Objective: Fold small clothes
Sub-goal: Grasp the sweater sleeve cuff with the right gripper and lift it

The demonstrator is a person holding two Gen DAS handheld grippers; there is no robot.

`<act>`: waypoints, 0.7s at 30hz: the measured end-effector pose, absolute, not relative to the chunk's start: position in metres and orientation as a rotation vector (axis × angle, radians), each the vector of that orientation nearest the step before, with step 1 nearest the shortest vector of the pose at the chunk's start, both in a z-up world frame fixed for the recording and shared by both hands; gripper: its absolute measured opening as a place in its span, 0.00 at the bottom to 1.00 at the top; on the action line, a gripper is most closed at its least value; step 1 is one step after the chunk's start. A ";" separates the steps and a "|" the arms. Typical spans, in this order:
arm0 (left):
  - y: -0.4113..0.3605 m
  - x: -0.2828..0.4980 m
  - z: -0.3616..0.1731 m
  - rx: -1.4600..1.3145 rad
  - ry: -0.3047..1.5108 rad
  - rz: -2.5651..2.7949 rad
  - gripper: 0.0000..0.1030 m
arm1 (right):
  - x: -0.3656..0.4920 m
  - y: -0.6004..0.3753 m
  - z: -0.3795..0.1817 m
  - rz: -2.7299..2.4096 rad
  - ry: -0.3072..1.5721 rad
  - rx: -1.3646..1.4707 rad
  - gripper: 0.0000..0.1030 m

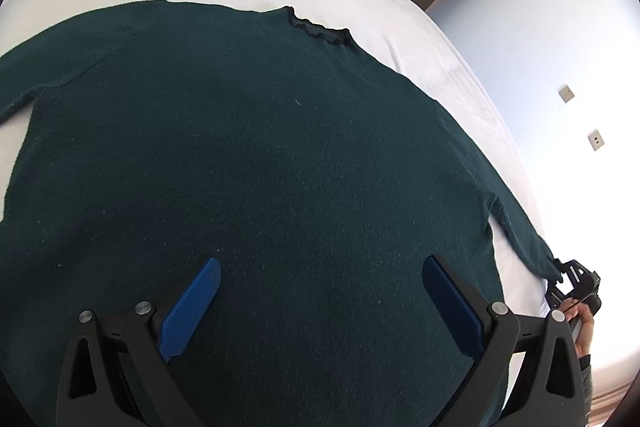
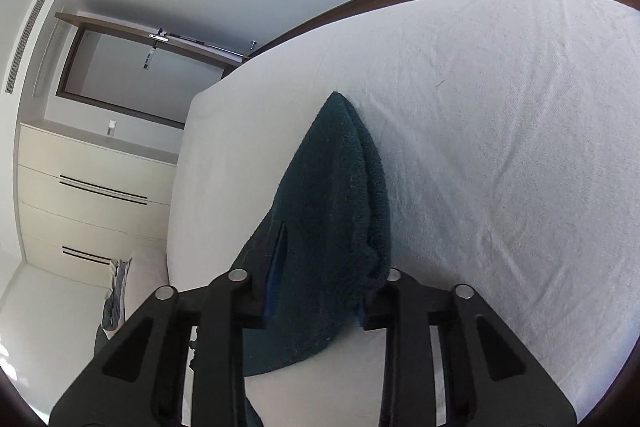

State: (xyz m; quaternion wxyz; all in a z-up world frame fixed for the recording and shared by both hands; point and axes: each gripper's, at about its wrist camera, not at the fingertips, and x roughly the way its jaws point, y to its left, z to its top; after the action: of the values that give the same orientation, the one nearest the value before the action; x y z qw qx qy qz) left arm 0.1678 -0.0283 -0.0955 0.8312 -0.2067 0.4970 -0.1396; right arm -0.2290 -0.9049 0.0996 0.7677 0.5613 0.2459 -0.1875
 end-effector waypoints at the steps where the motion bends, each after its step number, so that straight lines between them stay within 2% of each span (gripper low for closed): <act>1: -0.028 0.172 -0.095 -0.446 1.052 -0.306 1.00 | -0.221 -0.904 0.100 -0.415 0.541 1.200 0.16; 4: -0.029 0.185 -0.091 -0.465 1.045 -0.334 1.00 | -0.202 -0.894 0.113 -0.421 0.555 1.122 0.10; 8: -0.032 0.207 -0.081 -0.507 1.038 -0.395 1.00 | -0.150 -0.861 0.153 -0.373 0.583 0.929 0.09; 15: -0.054 0.253 -0.053 -0.607 1.020 -0.543 0.99 | -0.039 -0.703 0.217 -0.131 0.643 0.442 0.07; 21: -0.078 0.284 -0.067 -0.780 1.098 -0.695 1.00 | 0.007 -0.553 0.196 0.070 0.719 0.134 0.07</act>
State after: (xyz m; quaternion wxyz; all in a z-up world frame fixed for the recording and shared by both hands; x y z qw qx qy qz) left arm 0.2844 -0.0776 -0.0674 0.7263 -0.3538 0.4979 -0.3152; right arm 0.0074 -0.5529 0.1961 0.9333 0.0656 0.3514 0.0342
